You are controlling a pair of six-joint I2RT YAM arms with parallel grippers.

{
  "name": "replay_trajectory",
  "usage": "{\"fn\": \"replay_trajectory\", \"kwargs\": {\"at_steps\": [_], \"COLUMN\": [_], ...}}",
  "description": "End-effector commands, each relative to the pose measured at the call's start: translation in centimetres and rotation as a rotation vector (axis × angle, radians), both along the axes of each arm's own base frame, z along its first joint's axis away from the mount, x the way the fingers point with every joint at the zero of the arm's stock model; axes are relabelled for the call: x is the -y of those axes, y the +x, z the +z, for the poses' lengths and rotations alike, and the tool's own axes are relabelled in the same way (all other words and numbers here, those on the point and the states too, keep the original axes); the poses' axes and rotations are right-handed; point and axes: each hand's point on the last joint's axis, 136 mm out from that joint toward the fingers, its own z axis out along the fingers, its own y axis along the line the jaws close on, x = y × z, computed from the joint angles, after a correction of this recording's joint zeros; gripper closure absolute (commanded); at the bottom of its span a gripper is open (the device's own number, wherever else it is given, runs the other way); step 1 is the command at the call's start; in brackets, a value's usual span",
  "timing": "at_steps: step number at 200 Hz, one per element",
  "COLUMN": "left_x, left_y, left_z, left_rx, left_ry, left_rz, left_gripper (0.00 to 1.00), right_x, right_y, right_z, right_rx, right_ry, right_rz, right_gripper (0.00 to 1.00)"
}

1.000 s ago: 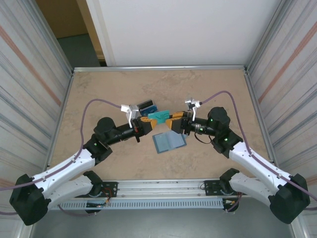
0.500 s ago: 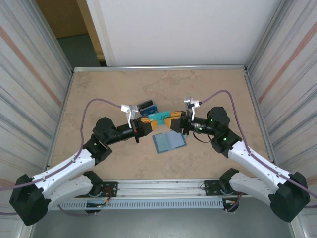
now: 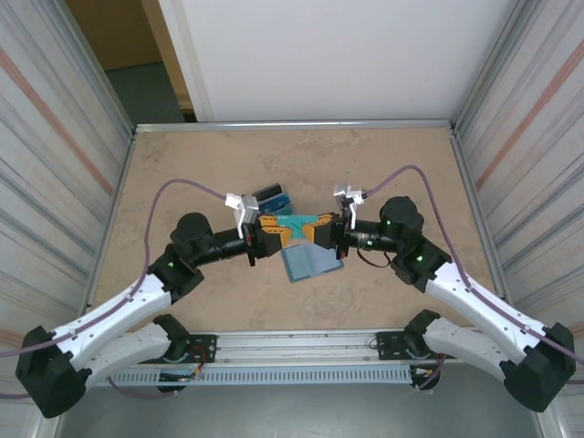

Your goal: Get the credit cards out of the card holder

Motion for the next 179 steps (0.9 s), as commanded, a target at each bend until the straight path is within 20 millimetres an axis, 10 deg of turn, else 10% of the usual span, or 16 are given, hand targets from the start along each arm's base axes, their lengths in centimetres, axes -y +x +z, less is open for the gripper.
{"fn": "replay_trajectory", "kwargs": {"at_steps": [1,45,179], "left_x": [-1.5,-2.5,2.2], "left_y": [-0.5,-1.8,-4.4], "left_z": [2.1,2.8,1.0], "left_rx": [0.134,0.217,0.124], "left_ry": [0.078,0.275,0.464], "left_rz": [0.04,-0.013,-0.414], "left_gripper": [0.58,0.39,0.55], "right_x": [0.9,1.6,0.1], "right_y": [-0.6,-2.3,-4.0], "right_z": [0.4,-0.3,-1.3], "right_rx": [0.045,0.041,0.039], "right_ry": [-0.053,-0.117,-0.212], "right_rz": [-0.022,0.025,0.158], "right_gripper": [1.0,1.0,1.0]}}
